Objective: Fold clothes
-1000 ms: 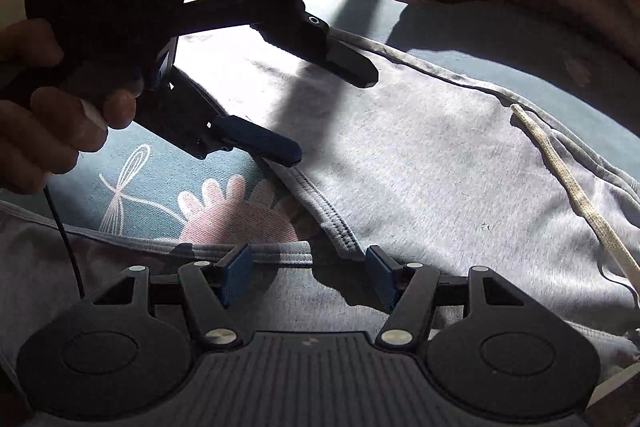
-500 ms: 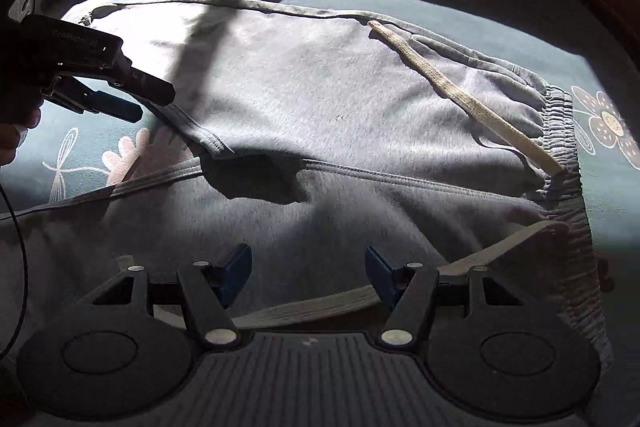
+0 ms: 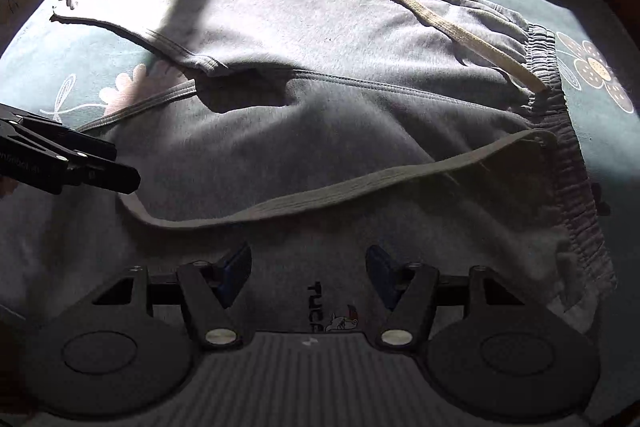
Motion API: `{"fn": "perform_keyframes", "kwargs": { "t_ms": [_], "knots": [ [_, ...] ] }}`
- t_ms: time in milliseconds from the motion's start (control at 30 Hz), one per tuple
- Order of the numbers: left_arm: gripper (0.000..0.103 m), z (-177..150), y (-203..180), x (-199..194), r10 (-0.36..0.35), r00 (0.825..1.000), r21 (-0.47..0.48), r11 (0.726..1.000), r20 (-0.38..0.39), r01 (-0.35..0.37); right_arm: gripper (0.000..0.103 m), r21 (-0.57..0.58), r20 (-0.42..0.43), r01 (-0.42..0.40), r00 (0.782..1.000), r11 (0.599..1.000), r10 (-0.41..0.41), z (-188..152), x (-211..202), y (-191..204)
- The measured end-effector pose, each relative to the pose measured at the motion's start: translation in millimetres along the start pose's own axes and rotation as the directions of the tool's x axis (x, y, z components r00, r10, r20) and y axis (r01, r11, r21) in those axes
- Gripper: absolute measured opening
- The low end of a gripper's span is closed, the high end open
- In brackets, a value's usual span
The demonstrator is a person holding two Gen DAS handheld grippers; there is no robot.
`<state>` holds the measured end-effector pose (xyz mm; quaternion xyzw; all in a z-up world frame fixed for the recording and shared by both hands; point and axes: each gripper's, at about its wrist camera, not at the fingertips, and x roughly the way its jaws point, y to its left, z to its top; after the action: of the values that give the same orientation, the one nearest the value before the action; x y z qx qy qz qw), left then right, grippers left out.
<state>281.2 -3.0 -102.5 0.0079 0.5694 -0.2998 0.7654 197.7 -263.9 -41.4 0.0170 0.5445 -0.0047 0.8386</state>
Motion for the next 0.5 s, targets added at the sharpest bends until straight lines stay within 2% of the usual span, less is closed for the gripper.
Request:
{"fn": "perform_keyframes", "kwargs": {
  "t_ms": [33, 133, 267, 333, 367, 433, 500],
  "knots": [
    [0.076, 1.8, -0.7, -3.9, 0.041, 0.999, 0.027, 0.999, -0.010, -0.041, 0.068, 0.007, 0.001, 0.012, 1.000, 1.000, -0.012, -1.2, -1.3, -3.8],
    [0.076, 9.7, -5.7, -15.7, 0.045, 0.999, 0.085, 0.995, -0.009, -0.044, 0.068, 0.033, 0.012, 0.030, 0.999, 0.999, -0.030, -2.5, -5.7, -14.5],
    [0.081, 25.1, -35.8, -14.6, -0.028, 0.999, 0.191, 0.981, 0.041, 0.020, 0.071, -0.014, 0.048, 0.032, 0.998, 0.999, -0.031, 0.5, 0.2, -13.4],
    [0.084, 30.9, -54.9, 1.2, -0.046, 0.998, 0.257, 0.966, 0.034, 0.036, 0.071, -0.072, 0.046, 0.041, 0.998, 0.997, -0.038, 1.6, 14.7, -8.0],
    [0.084, 32.1, -60.4, 9.7, -0.031, 0.999, 0.280, 0.960, 0.026, 0.023, 0.072, -0.077, 0.044, 0.045, 0.998, 0.996, -0.042, 0.0, 20.9, -9.1],
    [0.084, 33.4, -67.7, 27.9, 0.013, 1.000, 0.317, 0.949, -0.005, -0.011, 0.086, -0.064, 0.037, 0.053, 0.998, 0.997, -0.050, -5.0, 32.5, -14.6],
    [0.086, 27.8, -68.2, 35.4, 0.035, 0.999, 0.370, 0.928, -0.007, -0.030, 0.102, -0.004, 0.006, 0.036, 0.999, 0.999, -0.036, -4.7, 38.1, -25.7]
  ]
}}
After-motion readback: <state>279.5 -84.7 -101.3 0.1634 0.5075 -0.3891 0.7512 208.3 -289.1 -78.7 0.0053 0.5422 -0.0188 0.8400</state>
